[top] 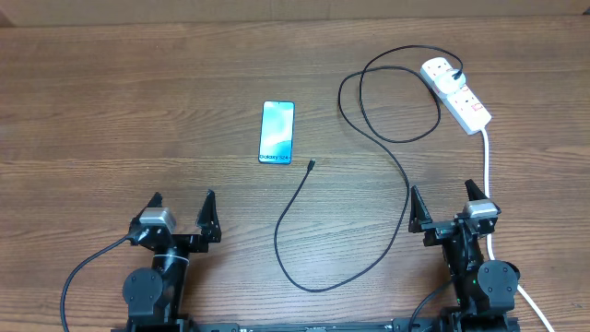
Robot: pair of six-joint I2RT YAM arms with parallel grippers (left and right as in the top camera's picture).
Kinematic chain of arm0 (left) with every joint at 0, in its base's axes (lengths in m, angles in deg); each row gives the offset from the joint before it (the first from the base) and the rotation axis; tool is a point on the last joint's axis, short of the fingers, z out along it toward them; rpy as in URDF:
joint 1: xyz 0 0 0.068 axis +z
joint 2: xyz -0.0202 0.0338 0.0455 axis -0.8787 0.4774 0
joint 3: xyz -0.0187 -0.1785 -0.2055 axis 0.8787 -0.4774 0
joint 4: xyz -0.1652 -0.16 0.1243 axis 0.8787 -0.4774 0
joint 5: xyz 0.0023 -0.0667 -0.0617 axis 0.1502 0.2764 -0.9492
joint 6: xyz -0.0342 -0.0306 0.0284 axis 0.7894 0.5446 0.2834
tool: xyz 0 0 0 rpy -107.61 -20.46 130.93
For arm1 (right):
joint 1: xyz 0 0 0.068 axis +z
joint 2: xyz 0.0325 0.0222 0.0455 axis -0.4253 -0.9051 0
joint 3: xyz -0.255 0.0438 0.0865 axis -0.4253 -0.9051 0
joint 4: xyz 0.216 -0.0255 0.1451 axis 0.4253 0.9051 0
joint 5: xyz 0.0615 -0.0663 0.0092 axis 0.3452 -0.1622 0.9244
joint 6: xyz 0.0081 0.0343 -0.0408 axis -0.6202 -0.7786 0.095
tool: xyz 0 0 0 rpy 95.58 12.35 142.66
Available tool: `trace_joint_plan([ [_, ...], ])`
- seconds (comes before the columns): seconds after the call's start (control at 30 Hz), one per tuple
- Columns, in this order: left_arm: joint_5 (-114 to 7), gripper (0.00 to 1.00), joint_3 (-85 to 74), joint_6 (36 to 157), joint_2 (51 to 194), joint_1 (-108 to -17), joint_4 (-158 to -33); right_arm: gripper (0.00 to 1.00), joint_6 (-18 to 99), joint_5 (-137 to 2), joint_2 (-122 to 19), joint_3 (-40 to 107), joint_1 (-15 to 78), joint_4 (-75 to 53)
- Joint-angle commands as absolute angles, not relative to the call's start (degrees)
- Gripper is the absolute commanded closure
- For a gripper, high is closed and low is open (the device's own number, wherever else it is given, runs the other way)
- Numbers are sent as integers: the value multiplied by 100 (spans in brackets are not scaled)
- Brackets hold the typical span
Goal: Plug charger to phone and switch on socket
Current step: 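Move the left gripper over the phone and lower toward it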
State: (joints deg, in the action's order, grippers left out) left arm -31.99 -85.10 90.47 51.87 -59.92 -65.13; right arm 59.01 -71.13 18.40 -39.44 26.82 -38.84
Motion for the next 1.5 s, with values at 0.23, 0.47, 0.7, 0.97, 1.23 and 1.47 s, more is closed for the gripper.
trace_joint_plan([
  [0.23,-4840,0,-8488,10533,5159,-5964,-3875,0,5908,-7148,1897,-3999,2732,-3914],
  [0.47,-4442,0,-7033,10214,5631,-5964,-4142,0,5908,-7148,1897,-3999,2732,-3916],
  [0.7,-5712,0,-2841,9606,9027,-5964,-8736,0,5908,-7148,1897,-3999,2732,-3916],
  [0.97,-6156,0,-1835,9670,10833,-6047,-9835,0,5908,-7148,1897,-3999,2732,-3916],
  [1.23,-3391,0,1026,9775,12913,-7181,-12773,0,5908,-7148,1897,-3999,2732,-3916],
  [1.47,-2458,0,3421,9781,14795,-7752,-14417,0,5908,-7148,1897,-3999,2732,-3916],
])
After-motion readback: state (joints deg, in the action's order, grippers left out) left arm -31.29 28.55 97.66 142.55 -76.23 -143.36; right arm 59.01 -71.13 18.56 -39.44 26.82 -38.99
